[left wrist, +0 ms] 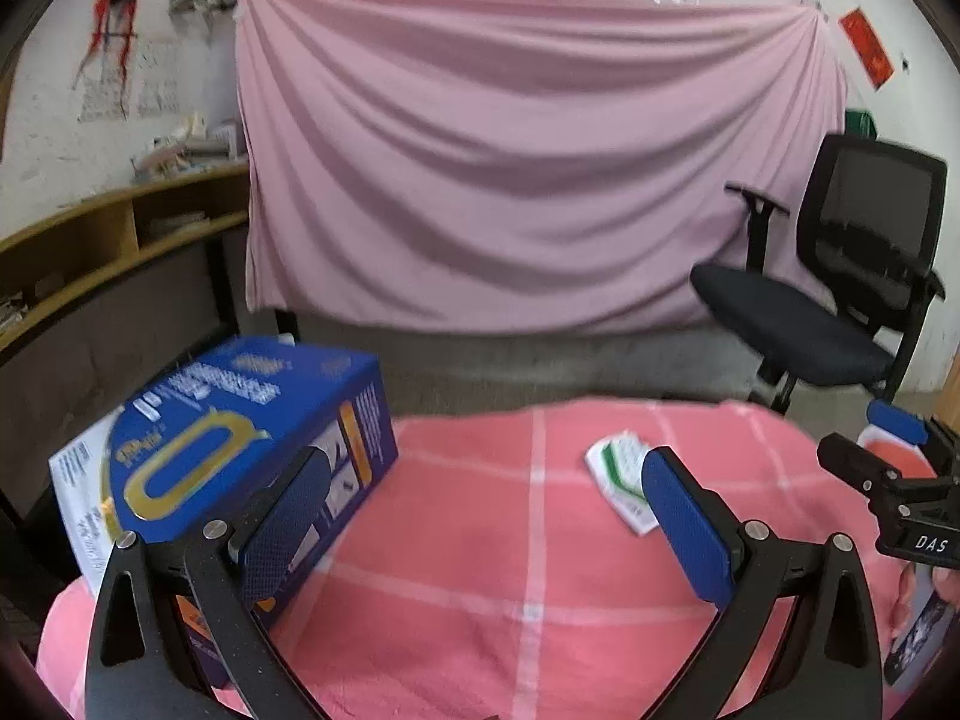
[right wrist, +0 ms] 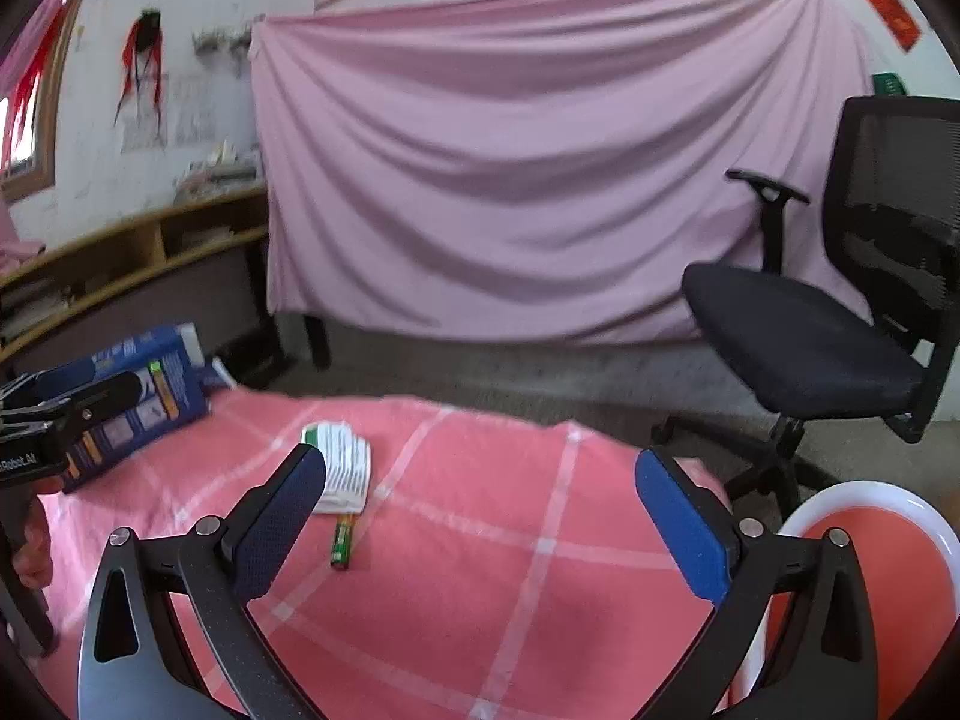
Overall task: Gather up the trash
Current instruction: 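Move both tools back over the table toward the packet and battery, then grasp the green battery with the right gripper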
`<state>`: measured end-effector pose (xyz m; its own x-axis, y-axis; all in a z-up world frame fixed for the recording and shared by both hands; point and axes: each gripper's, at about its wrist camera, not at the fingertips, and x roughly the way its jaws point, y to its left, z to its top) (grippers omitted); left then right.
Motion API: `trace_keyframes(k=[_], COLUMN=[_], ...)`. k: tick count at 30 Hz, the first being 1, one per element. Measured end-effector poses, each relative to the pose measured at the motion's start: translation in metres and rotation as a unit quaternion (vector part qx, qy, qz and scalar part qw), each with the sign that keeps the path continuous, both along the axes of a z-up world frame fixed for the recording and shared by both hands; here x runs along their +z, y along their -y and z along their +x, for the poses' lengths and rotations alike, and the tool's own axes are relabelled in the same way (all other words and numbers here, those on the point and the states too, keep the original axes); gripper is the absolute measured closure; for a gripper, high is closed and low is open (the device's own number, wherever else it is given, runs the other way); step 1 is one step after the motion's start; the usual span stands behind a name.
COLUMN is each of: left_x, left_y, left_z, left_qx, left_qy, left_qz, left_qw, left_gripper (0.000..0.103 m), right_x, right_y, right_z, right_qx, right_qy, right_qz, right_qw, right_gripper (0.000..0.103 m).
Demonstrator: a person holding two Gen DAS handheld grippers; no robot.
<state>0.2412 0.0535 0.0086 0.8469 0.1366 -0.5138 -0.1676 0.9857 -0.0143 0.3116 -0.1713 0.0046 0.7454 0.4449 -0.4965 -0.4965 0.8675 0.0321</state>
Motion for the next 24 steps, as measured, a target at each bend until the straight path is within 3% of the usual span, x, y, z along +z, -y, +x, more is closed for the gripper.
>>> trace_keyframes(k=[5,10,17,21,24], left_x=[-0.019,-0.036,-0.048,-0.047,-0.044], left_y=[-0.004,-0.008,-0.012,-0.012,-0.01], left_z=[0.02,0.033,0.045,0.049,0.051], left_qx=[0.005,0.013,0.006,-0.003,-0.014], left_qy=[-0.061,-0.105,-0.146,-0.154,-0.155], left_qz=[-0.001,-0.015,-0.027,-0.038,-0.05], left_qw=[0.9981,0.9942,0.9889,0.9873,0.9865], left_gripper=[0.001,0.003,0.007,0.007,0.007], right_x=[-0.016,-0.032,-0.039,-0.052,-0.052], right_y=[-0.02,-0.037,-0.052,-0.065,-0.066], right_z=[0.01,0.017,0.014,0.021,0.022], right_qx=[0.048,0.073,0.111,0.124,0.126], right_qy=[-0.061,-0.115,-0.147,-0.179,-0.184], right_qz=[-0.032,-0.072,-0.07,-0.1,-0.102], right_qw=[0.996,0.988,0.98,0.971,0.969], right_gripper=[0.028,0.05,0.055,0.062,0.073])
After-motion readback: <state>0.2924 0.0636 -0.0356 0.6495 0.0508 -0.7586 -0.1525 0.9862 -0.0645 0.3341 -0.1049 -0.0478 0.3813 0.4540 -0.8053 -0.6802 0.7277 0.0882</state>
